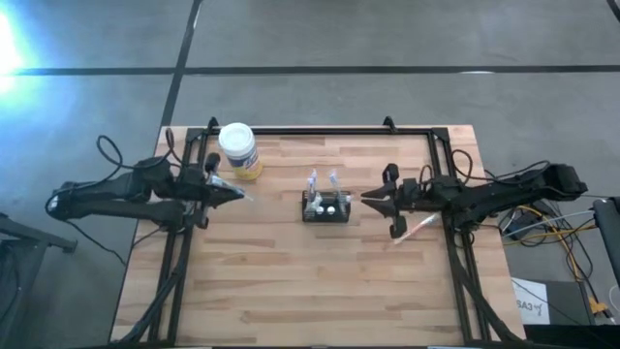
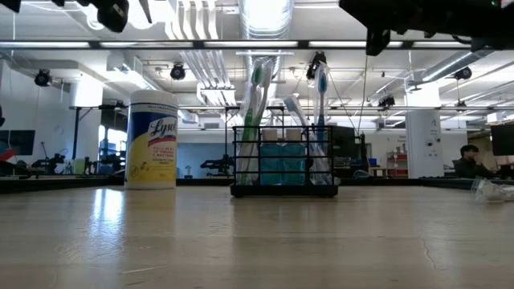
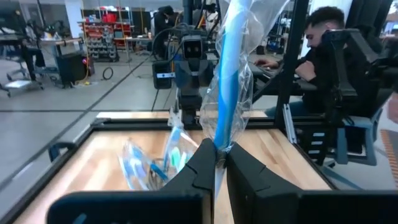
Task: Pick & Place toothbrushing station
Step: Put the blue toothbrush into the wire organizer
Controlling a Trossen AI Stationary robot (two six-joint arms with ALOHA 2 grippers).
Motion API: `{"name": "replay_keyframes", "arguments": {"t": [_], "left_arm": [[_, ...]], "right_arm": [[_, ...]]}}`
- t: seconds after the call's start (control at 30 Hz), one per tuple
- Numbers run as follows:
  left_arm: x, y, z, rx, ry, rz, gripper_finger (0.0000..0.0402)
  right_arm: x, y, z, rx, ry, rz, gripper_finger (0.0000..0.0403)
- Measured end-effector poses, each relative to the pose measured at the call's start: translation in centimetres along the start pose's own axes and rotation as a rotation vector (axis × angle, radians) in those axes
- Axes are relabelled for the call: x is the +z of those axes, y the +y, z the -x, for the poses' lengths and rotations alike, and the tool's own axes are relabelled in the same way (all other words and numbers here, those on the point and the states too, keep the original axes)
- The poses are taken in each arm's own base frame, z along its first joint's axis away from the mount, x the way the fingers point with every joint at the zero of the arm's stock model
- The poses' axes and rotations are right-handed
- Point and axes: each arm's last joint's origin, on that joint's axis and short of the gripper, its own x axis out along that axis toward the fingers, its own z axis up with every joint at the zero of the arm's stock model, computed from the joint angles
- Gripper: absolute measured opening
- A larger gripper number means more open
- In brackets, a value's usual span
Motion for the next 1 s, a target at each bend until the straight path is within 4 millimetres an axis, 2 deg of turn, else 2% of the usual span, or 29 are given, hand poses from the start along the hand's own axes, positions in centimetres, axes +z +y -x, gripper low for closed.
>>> {"name": "replay_keyframes", "arguments": {"t": [0.37, 0.6, 0.73, 1.0], "left_arm": [[5.3, 0.1, -2.3, 0.010, -0.097, -0.134, 0.0019], [6.3, 0.3, -6.3, -0.045, -0.018, -0.129, 0.0019], [6.2, 0.3, -8.8, -0.073, 0.031, -0.124, 0.0019], [6.4, -0.1, -12.7, -0.102, 0.067, -0.122, 0.0019]], "right_arm": [[1.8, 0.3, -2.2, 0.000, 0.000, 0.044, 0.0066], [2.3, 0.2, -3.0, -0.058, -0.010, 0.042, 0.0070], [2.7, 0.2, -3.4, -0.089, -0.020, 0.039, 0.0097], [3.4, 0.2, -4.4, -0.131, -0.036, 0.013, 0.0188]]}}
